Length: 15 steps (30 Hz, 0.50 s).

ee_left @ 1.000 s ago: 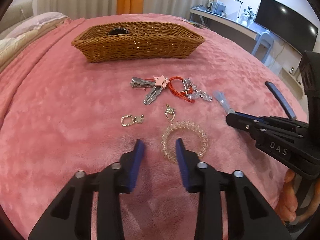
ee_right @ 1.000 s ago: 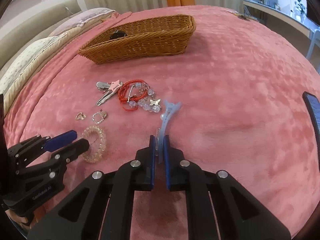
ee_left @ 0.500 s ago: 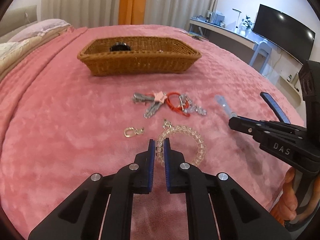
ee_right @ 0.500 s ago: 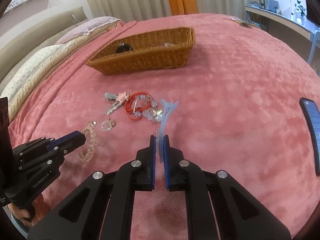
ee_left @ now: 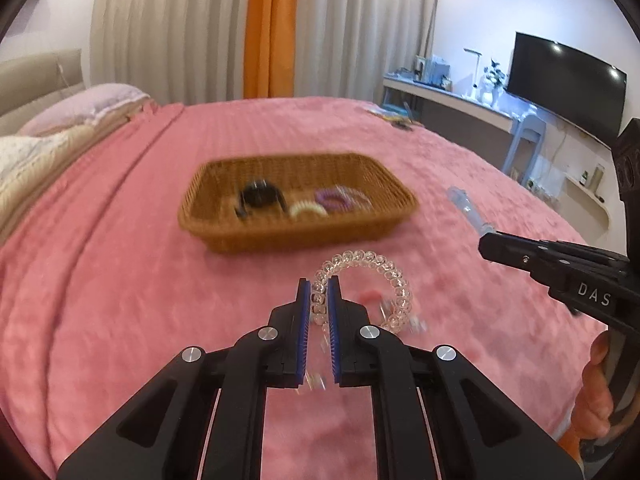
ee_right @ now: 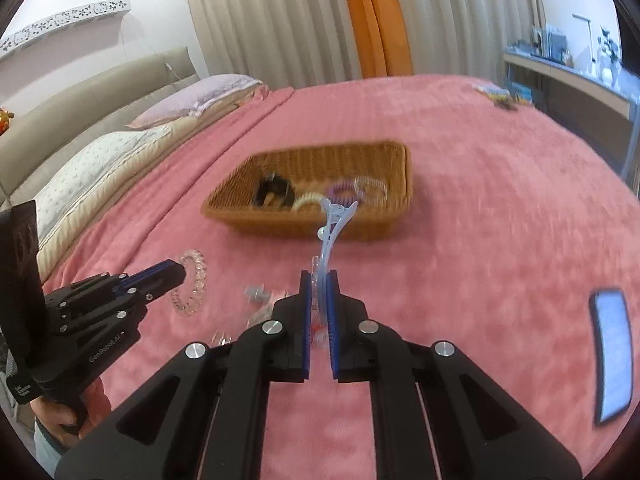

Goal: Organize jewelry
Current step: 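Place the bracelet and blue clip into the basket, open both tools, withdraw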

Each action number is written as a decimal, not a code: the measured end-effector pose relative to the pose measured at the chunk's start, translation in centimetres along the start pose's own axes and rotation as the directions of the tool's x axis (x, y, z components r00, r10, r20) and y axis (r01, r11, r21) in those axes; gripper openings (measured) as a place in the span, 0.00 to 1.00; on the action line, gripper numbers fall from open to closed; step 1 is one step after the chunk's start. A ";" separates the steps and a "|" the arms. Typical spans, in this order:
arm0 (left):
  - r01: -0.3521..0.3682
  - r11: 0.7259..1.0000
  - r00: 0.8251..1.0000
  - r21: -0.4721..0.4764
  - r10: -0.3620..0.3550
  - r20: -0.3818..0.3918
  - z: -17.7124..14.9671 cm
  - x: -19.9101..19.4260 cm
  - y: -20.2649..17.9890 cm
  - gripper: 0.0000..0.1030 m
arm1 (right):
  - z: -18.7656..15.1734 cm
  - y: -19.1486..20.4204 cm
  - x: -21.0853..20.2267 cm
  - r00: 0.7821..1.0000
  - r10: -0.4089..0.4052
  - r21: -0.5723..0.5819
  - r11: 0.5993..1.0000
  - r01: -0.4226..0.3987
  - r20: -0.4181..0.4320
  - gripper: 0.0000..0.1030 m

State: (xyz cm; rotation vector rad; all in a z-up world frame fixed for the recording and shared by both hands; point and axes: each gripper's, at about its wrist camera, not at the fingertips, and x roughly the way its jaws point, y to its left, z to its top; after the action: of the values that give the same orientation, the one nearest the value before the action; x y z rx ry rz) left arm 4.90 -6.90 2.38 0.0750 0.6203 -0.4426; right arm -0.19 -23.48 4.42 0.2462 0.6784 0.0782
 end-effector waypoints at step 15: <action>-0.011 1.000 1.000 -0.015 0.011 -0.013 8.9 11.6 2.8 0.07 | 11.0 -1.6 13.0 0.996 0.024 0.022 1.000 -0.022 -0.087 0.05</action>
State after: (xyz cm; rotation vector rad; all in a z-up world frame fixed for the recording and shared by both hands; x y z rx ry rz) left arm 19.39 -10.52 2.75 0.0668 0.6356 -0.4268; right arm 16.80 -25.23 4.31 0.2722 0.7639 0.1040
